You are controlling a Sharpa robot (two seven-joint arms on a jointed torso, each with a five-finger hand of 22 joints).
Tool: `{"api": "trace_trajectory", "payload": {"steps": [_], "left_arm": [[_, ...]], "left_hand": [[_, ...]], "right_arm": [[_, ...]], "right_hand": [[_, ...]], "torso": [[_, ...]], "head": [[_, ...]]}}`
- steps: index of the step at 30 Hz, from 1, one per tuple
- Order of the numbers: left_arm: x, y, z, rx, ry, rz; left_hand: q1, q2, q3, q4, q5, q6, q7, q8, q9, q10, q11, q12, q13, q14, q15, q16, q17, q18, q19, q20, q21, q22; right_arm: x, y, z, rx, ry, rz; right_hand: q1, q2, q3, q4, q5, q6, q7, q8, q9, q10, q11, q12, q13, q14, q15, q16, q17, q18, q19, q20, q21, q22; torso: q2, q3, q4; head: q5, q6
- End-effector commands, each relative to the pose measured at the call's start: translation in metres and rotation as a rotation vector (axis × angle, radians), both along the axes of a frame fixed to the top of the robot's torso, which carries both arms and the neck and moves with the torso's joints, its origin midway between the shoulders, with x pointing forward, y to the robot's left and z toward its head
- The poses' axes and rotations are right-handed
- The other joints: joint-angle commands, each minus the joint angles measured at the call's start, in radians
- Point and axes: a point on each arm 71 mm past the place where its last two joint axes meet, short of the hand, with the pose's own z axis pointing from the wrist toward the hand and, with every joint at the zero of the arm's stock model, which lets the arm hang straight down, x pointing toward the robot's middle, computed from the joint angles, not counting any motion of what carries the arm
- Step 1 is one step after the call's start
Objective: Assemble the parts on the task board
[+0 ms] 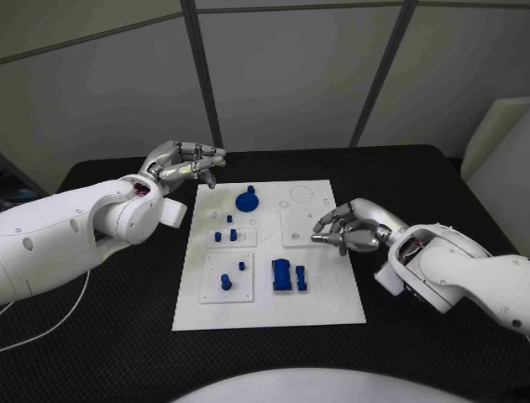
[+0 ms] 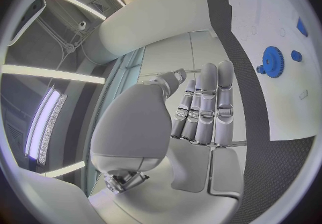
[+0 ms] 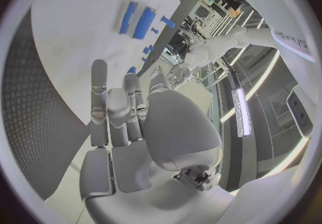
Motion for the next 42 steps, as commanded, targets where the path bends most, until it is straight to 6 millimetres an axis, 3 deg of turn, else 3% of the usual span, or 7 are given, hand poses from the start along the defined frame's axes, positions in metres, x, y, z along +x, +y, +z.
{"api": "trace_trajectory", "payload": {"steps": [1,18,19,26,27,32,42], "left_arm": [[0.004,0.003,-0.001,-0.134,0.04,0.077],[0.028,-0.001,-0.019,-0.208,-0.003,0.309],[0.027,-0.007,-0.019,-0.174,0.028,0.207],[0.019,-0.015,-0.02,-0.157,0.022,0.221],[0.016,-0.019,-0.02,-0.149,0.019,0.228],[-0.002,-0.034,-0.022,-0.114,0.005,0.255],[-0.042,-0.061,-0.023,-0.044,-0.027,0.306]], "left_hand": [[-0.014,-0.002,-0.017,0.006,-0.004,0.003,-0.01,0.013,0.001,-0.011,-0.003,0.007,-0.004,-0.083,0.009,-0.077,-0.042,-0.015,-0.069,0.005,-0.056,-0.029],[0.001,0.023,-0.117,0.052,-0.002,-0.033,-0.024,-0.044,-0.003,-0.018,0.055,-0.177,-0.014,-0.243,0.123,-0.727,-0.288,-0.011,-0.43,0.145,-0.493,-0.423],[-0.412,0.057,-0.227,0.017,-0.046,-0.305,-0.078,-0.08,-0.068,-0.29,-0.002,-0.247,-0.076,-0.503,0.073,-0.784,-0.351,-0.106,-0.626,0.056,-0.558,-0.593],[-0.62,0.085,-0.288,-0.064,-0.069,-0.444,-0.104,-0.17,-0.068,-0.43,-0.028,-0.288,-0.076,-0.638,0.048,-0.827,-0.351,-0.059,-0.725,0.016,-0.558,-0.688],[-0.667,0.159,-0.3,-0.064,-0.075,-0.476,-0.11,-0.17,-0.068,-0.461,-0.035,-0.296,-0.076,-0.668,0.042,-0.834,-0.351,-0.059,-0.747,0.006,-0.558,-0.708],[-0.799,0.159,-0.337,-0.064,-0.154,-0.563,-0.127,-0.17,-0.068,-0.549,-0.053,-0.319,-0.076,-0.752,0.027,-0.854,-0.351,-0.059,-0.809,-0.021,-0.558,-0.763],[-0.995,0.159,-0.39,-0.064,-0.154,-0.692,-0.202,-0.17,-0.068,-0.678,-0.131,-0.422,-0.076,-0.876,-0.045,-0.943,-0.351,-0.059,-0.902,-0.062,-0.558,-0.846]], "right_arm": [[0.025,-0.012,0.007,0.274,0.034,-0.08],[0.109,-0.018,0.009,0.475,-0.073,-0.165],[0.106,-0.02,0.005,0.374,-0.052,-0.188],[0.1,-0.015,0.006,0.425,-0.058,-0.212],[0.097,-0.013,0.007,0.447,-0.06,-0.223],[0.082,-0.003,0.009,0.537,-0.062,-0.28],[0.047,0.013,0.009,0.672,-0.029,-0.424]], "right_hand": [[0.073,0.029,0.024,-0.031,-0.038,-0.009,0.016,-0.02,-0.02,-0.057,0.013,-0.076,-0.075,-0.101,0.014,-0.257,-0.231,0.002,-0.031,0.011,-0.073,-0.047],[0.162,0.063,0.087,-0.029,-0.083,-0.024,0.07,-0.12,-0.227,-0.093,0.109,-0.501,-0.72,-0.389,0.155,-0.874,-0.601,0.004,-0.232,0.162,-0.527,-0.343],[-0.319,0.033,0.121,-0.086,-0.114,-0.3,0.008,-0.182,-0.284,-0.393,0.055,-0.538,-0.772,-0.688,0.109,-0.91,-0.686,-0.054,-0.479,0.082,-0.59,-0.416],[-0.558,-0.047,0.217,-0.112,-0.198,-0.435,-0.018,-0.182,-0.323,-0.537,0.037,-0.565,-0.819,-0.833,0.095,-0.946,-0.747,-0.071,-0.598,0.051,-0.636,-0.464],[-0.608,-0.047,0.217,-0.119,-0.198,-0.464,-0.025,-0.182,-0.329,-0.569,0.032,-0.57,-0.826,-0.864,0.021,-0.95,-0.757,-0.071,-0.623,0.043,-0.643,-0.472],[-0.76,-0.047,0.217,-0.139,-0.198,-0.55,-0.044,-0.182,-0.349,-0.662,-0.05,-0.643,-0.845,-0.958,0.021,-1.029,-0.787,-0.088,-0.7,0.019,-0.666,-0.496],[-0.992,-0.047,0.217,-0.218,-0.198,-0.683,-0.13,-0.182,-0.437,-0.807,-0.05,-0.643,-0.935,-1.102,0.021,-1.029,-0.833,-0.105,-0.819,-0.017,-0.765,-0.534]], "torso": [[-0.025,-0.0139,-0.0047],[-0.068,-0.0085,0.0175],[-0.06,-0.0176,0.0071],[-0.062,-0.013,0.0234],[-0.063,-0.0109,0.0307],[-0.066,-0.0047,0.0524],[-0.067,-0.0025,0.0599]], "head": [[-0.008,0.021],[-0.011,0.088],[-0.017,0.083],[-0.015,0.111],[-0.014,0.124],[-0.011,0.163],[-0.01,0.176]]}}
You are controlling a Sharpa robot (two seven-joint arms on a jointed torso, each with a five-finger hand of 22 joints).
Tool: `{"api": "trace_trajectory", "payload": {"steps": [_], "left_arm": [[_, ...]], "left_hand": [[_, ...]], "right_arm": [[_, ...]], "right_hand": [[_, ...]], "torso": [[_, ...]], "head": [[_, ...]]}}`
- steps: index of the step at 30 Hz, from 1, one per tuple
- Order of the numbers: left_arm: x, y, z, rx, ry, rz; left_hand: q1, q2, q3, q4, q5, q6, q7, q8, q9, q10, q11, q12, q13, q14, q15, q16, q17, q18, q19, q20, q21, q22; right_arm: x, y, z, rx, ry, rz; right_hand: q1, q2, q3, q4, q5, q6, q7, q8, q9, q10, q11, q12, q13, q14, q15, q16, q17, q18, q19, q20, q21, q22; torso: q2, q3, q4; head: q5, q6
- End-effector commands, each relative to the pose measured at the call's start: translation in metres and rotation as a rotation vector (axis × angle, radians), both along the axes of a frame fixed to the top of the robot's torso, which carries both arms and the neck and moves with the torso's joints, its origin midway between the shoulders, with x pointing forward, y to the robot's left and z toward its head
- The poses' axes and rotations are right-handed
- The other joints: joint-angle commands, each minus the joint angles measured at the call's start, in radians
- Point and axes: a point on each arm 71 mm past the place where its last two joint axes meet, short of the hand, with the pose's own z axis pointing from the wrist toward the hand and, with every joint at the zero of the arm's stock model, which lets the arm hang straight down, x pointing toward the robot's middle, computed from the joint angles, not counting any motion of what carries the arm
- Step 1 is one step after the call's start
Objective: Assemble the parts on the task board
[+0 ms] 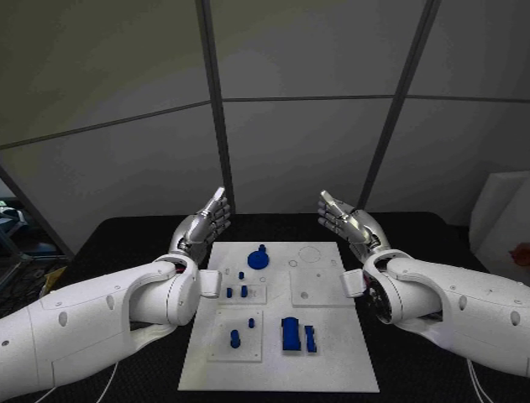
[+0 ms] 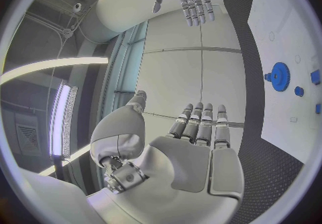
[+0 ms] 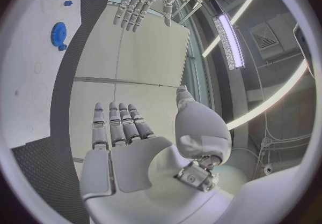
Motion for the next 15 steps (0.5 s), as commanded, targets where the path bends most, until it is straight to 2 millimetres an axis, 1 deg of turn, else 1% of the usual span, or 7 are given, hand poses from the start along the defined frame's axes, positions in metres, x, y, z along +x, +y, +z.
{"api": "trace_trajectory", "payload": {"steps": [1,2,3,6,10,11,15], "left_arm": [[-0.0052,0.0025,0.0064,0.074,-0.07,0.099],[-0.0067,0.0016,0.0065,0.076,-0.07,0.101],[-0.0078,0.001,0.0065,0.078,-0.071,0.102],[-0.009,0.0003,0.0066,0.08,-0.072,0.104],[-0.009,0.0003,0.0066,0.08,-0.072,0.104],[-0.009,0.0003,0.0066,0.08,-0.072,0.104],[-0.009,0.0003,0.0066,0.08,-0.072,0.104]], "left_hand": [[-0.174,0.009,-0.048,-0.005,-0.019,-0.115,-0.03,-0.012,-0.002,-0.116,-0.037,-0.096,-0.003,-0.11,-0.025,-0.061,-0.003,-0.058,-0.082,-0.036,-0.006,-0.073],[-0.189,0.009,-0.052,-0.005,-0.019,-0.125,-0.03,-0.012,-0.002,-0.125,-0.037,-0.096,-0.003,-0.119,-0.025,-0.061,-0.003,-0.058,-0.088,-0.039,-0.006,-0.079],[-0.203,0.009,-0.055,-0.005,-0.019,-0.134,-0.03,-0.012,-0.002,-0.134,-0.037,-0.096,-0.003,-0.128,-0.025,-0.061,-0.003,-0.058,-0.094,-0.113,-0.006,-0.085],[-0.249,0.009,-0.068,-0.005,-0.019,-0.164,-0.03,-0.012,-0.002,-0.164,-0.037,-0.096,-0.003,-0.157,-0.025,-0.061,-0.003,-0.058,-0.118,-0.113,-0.006,-0.104],[-0.293,0.009,-0.077,-0.005,-0.019,-0.193,-0.03,-0.012,-0.002,-0.194,-0.037,-0.096,-0.003,-0.185,-0.025,-0.061,-0.003,-0.058,-0.14,-0.113,-0.006,-0.123],[-0.304,0.009,-0.149,-0.005,-0.019,-0.2,-0.03,-0.012,-0.002,-0.201,-0.037,-0.096,-0.003,-0.192,-0.025,-0.061,-0.003,-0.058,-0.144,-0.113,-0.006,-0.127],[-0.336,0.009,-0.149,-0.005,-0.019,-0.223,-0.03,-0.012,-0.002,-0.222,-0.037,-0.096,-0.003,-0.213,-0.025,-0.061,-0.003,-0.058,-0.156,-0.113,-0.006,-0.141]], "right_arm": [[-0.0049,-0.0067,0.0021,0.062,0.008,-0.152],[-0.0064,-0.0061,0.0021,0.066,0.011,-0.158],[-0.0077,-0.0056,0.002,0.069,0.014,-0.162],[-0.0095,-0.0049,0.0019,0.073,0.018,-0.168],[-0.0095,-0.0049,0.0019,0.073,0.018,-0.168],[-0.0095,-0.0049,0.0019,0.073,0.018,-0.168],[-0.0095,-0.0049,0.0019,0.073,0.018,-0.168]], "right_hand": [[-0.202,-0.005,0.007,-0.034,-0.009,-0.116,-0.051,-0.008,-0.06,-0.125,-0.02,-0.013,-0.06,-0.125,-0.009,-0.019,-0.039,-0.099,-0.103,-0.101,-0.091,-0.033],[-0.219,-0.005,0.007,-0.034,-0.009,-0.126,-0.051,-0.008,-0.06,-0.135,-0.02,-0.013,-0.06,-0.135,-0.009,-0.019,-0.043,-0.099,-0.112,-0.101,-0.091,-0.105],[-0.236,-0.005,0.007,-0.034,-0.009,-0.135,-0.051,-0.008,-0.06,-0.146,-0.02,-0.013,-0.06,-0.146,-0.009,-0.019,-0.046,-0.099,-0.12,-0.101,-0.091,-0.105],[-0.289,-0.005,0.007,-0.034,-0.009,-0.166,-0.051,-0.008,-0.06,-0.179,-0.02,-0.013,-0.06,-0.178,-0.009,-0.019,-0.126,-0.099,-0.145,-0.101,-0.091,-0.105],[-0.341,-0.005,0.007,-0.034,-0.009,-0.195,-0.051,-0.008,-0.06,-0.21,-0.02,-0.013,-0.06,-0.211,-0.009,-0.019,-0.126,-0.099,-0.172,-0.101,-0.091,-0.105],[-0.35,-0.005,0.007,-0.034,-0.009,-0.2,-0.051,-0.008,-0.06,-0.217,-0.02,-0.013,-0.06,-0.216,-0.009,-0.019,-0.126,-0.099,-0.177,-0.101,-0.091,-0.105],[-0.393,-0.005,0.007,-0.034,-0.009,-0.225,-0.051,-0.008,-0.06,-0.243,-0.02,-0.013,-0.06,-0.243,-0.009,-0.019,-0.126,-0.099,-0.199,-0.101,-0.091,-0.105]], "torso": [[0.0,0.0009,0.0031],[0.0,0.0009,0.0031],[0.0,0.0009,0.0031],[0.0,0.0009,0.0031],[0.0,0.0009,0.0031],[0.0,0.0009,0.0031],[0.0,0.0009,0.0031]], "head": [[0.0,0.001],[0.0,0.001],[0.0,0.001],[0.0,0.001],[0.0,0.001],[0.0,0.001],[0.0,0.001]]}}
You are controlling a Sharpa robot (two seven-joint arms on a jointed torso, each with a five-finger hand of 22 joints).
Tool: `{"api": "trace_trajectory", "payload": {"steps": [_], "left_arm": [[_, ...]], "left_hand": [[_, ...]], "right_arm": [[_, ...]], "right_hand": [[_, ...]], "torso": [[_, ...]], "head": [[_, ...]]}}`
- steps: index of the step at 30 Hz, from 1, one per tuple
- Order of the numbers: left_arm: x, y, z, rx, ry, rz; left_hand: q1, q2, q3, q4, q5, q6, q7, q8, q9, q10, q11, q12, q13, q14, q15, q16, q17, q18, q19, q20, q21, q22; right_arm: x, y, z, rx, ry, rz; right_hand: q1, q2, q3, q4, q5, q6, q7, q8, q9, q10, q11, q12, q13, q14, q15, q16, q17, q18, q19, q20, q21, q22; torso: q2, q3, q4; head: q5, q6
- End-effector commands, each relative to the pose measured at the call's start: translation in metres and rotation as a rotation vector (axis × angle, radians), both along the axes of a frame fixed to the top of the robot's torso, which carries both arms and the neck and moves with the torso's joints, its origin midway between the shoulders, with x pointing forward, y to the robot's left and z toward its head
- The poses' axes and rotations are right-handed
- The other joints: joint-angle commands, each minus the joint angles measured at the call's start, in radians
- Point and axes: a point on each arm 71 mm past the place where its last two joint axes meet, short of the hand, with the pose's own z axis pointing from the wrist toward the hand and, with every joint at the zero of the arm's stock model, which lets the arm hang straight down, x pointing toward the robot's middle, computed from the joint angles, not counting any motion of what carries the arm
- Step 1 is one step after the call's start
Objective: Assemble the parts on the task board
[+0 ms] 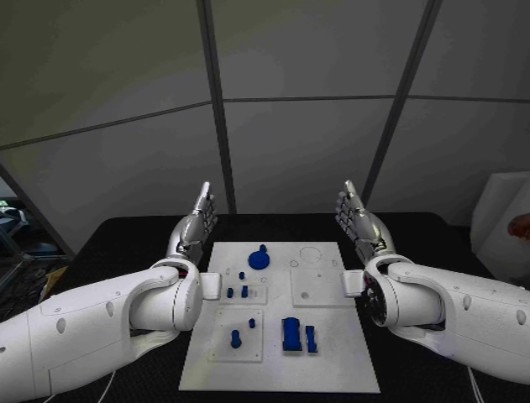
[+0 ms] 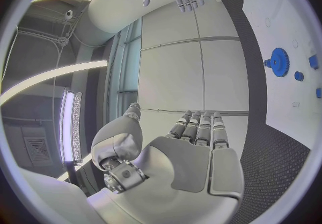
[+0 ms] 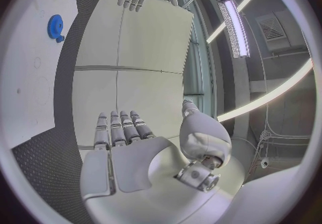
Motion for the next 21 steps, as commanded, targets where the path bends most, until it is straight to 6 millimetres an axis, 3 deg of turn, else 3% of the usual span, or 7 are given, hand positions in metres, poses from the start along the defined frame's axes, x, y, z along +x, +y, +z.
{"api": "trace_trajectory", "payload": {"steps": [1,5,6,16,17,19,21], "left_arm": [[0.0002,0.0008,0.004,0.02,-0.04,0.016],[0.0002,0.0008,0.004,0.02,-0.04,0.016],[0.0002,0.0008,0.004,0.02,-0.04,0.016],[0.0002,0.0008,0.004,0.02,-0.04,0.016],[0.0002,0.0008,0.004,0.02,-0.04,0.016],[0.0002,0.0008,0.004,0.02,-0.04,0.016],[0.0002,0.0008,0.004,0.02,-0.04,0.016]], "left_hand": [[-0.094,0.0,-0.06,0.0,-0.007,-0.062,-0.002,-0.005,-0.001,-0.063,-0.003,-0.012,-0.001,-0.059,-0.002,-0.009,-0.001,-0.058,-0.046,-0.013,-0.006,-0.039],[-0.124,0.0,-0.06,0.0,-0.007,-0.082,-0.002,-0.005,-0.001,-0.082,-0.003,-0.012,-0.001,-0.078,-0.002,-0.009,-0.001,-0.058,-0.059,-0.013,-0.006,-0.052],[-0.133,0.0,-0.06,0.0,-0.007,-0.087,-0.002,-0.005,-0.001,-0.088,-0.003,-0.012,-0.001,-0.084,-0.002,-0.009,-0.001,-0.058,-0.061,-0.013,-0.006,-0.124],[-0.186,0.0,-0.06,0.0,-0.007,-0.122,-0.002,-0.005,-0.001,-0.123,-0.003,-0.012,-0.001,-0.115,-0.002,-0.009,-0.001,-0.058,-0.142,-0.013,-0.006,-0.124],[-0.199,0.0,-0.06,0.0,-0.007,-0.195,-0.002,-0.005,-0.001,-0.196,-0.003,-0.012,-0.001,-0.186,-0.002,-0.009,-0.001,-0.058,-0.142,-0.013,-0.006,-0.124],[-0.296,0.0,-0.06,0.0,-0.007,-0.195,-0.002,-0.005,-0.001,-0.196,-0.003,-0.012,-0.001,-0.186,-0.002,-0.009,-0.001,-0.058,-0.142,-0.013,-0.006,-0.124],[-0.296,0.0,-0.06,0.0,-0.007,-0.195,-0.002,-0.005,-0.001,-0.196,-0.003,-0.012,-0.001,-0.186,-0.002,-0.009,-0.001,-0.058,-0.142,-0.013,-0.006,-0.124]], "right_arm": [[0.0001,-0.0018,0.0021,0.004,-0.014,-0.031],[0.0001,-0.0018,0.0021,0.004,-0.014,-0.031],[0.0001,-0.0018,0.0021,0.004,-0.014,-0.031],[0.0001,-0.0018,0.0021,0.004,-0.014,-0.031],[0.0001,-0.0018,0.0021,0.004,-0.014,-0.031],[0.0001,-0.0018,0.0021,0.004,-0.014,-0.031],[0.0001,-0.0018,0.0021,0.004,-0.014,-0.031]], "right_hand": [[-0.117,-0.001,0.002,-0.009,-0.005,-0.067,-0.005,-0.004,-0.006,-0.073,-0.002,-0.007,-0.005,-0.072,0.0,-0.005,-0.03,-0.022,-0.059,-0.01,-0.011,-0.013],[-0.152,-0.001,0.002,-0.009,-0.005,-0.086,-0.005,-0.004,-0.006,-0.094,-0.002,-0.007,-0.005,-0.093,0.0,-0.005,-0.03,-0.022,-0.077,-0.01,-0.011,-0.013],[-0.162,-0.001,0.002,-0.009,-0.005,-0.093,-0.005,-0.004,-0.006,-0.1,-0.002,-0.007,-0.005,-0.1,0.0,-0.005,-0.03,-0.022,-0.083,-0.01,-0.011,-0.013],[-0.226,-0.001,0.002,-0.009,-0.005,-0.125,-0.005,-0.004,-0.006,-0.137,-0.002,-0.007,-0.005,-0.137,0.0,-0.005,-0.03,-0.022,-0.112,-0.01,-0.011,-0.013],[-0.23,-0.001,0.002,-0.009,-0.005,-0.13,-0.005,-0.004,-0.006,-0.14,-0.002,-0.007,-0.005,-0.14,0.0,-0.005,-0.03,-0.022,-0.184,-0.01,-0.011,-0.013],[-0.239,-0.001,0.002,-0.009,-0.005,-0.133,-0.005,-0.004,-0.006,-0.146,-0.002,-0.007,-0.005,-0.145,0.0,-0.005,-0.03,-0.022,-0.184,-0.01,-0.011,-0.013],[-0.248,-0.001,0.002,-0.009,-0.005,-0.204,-0.005,-0.004,-0.006,-0.15,-0.002,-0.007,-0.005,-0.22,0.0,-0.005,-0.03,-0.022,-0.184,-0.01,-0.011,-0.013]], "torso": [[0.0,0.0,0.0001],[0.0,0.0,0.0001],[0.0,0.0,0.0001],[0.0,0.0,0.0001],[0.0,0.0,0.0001],[0.0,0.0,0.0001],[0.0,0.0,0.0001]], "head": [[0.0,0.0],[0.0,0.0],[0.0,0.0],[0.0,0.0],[0.0,0.0],[0.0,0.0],[0.0,0.0]]}}
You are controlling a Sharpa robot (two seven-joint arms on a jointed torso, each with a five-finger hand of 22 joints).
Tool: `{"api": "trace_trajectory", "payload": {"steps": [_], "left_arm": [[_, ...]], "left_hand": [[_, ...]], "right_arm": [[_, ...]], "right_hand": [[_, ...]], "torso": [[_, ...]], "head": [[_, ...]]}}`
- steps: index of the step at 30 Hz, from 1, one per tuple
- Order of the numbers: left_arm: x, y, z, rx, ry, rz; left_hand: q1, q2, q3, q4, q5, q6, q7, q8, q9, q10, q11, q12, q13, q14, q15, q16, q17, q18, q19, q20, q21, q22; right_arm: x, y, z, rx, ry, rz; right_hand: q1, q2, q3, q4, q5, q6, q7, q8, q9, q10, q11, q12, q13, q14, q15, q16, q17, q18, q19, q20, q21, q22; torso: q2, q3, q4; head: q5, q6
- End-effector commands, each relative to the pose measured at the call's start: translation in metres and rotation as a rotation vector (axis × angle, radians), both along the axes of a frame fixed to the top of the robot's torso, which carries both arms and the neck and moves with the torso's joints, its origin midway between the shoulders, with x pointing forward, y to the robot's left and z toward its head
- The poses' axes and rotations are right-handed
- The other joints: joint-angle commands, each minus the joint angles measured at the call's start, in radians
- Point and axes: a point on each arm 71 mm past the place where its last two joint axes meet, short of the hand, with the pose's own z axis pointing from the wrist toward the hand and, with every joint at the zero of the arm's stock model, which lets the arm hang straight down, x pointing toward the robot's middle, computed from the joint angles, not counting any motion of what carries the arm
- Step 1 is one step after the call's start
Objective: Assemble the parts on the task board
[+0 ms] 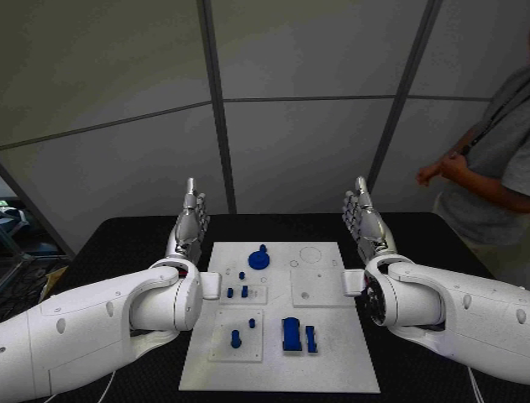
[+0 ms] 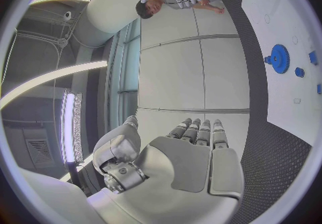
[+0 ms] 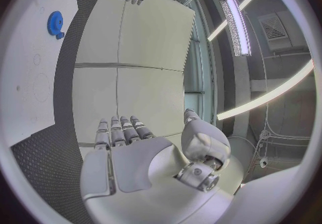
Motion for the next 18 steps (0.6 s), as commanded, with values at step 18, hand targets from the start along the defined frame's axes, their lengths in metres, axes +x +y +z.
{"api": "trace_trajectory", "payload": {"steps": [18], "left_arm": [[0.0002,-0.0004,0.0034,0.009,-0.034,-0.002]], "left_hand": [[-0.011,0.0,-0.006,-0.003,-0.003,-0.003,0.0,-0.005,-0.001,-0.004,-0.001,-0.006,-0.001,-0.005,0.0,-0.006,-0.002,-0.058,-0.005,0.0,-0.006,-0.001]], "right_arm": [[0.0001,0.0,0.0022,-0.002,-0.017,-0.005]], "right_hand": [[-0.154,-0.001,-0.001,-0.007,-0.005,-0.082,-0.001,-0.004,-0.001,-0.098,0.0,-0.004,-0.001,-0.098,0.002,-0.005,-0.002,-0.007,-0.058,0.0,-0.007,-0.001]], "torso": [[0.0,0.0,-0.0001]], "head": [[0.0,0.0]]}}
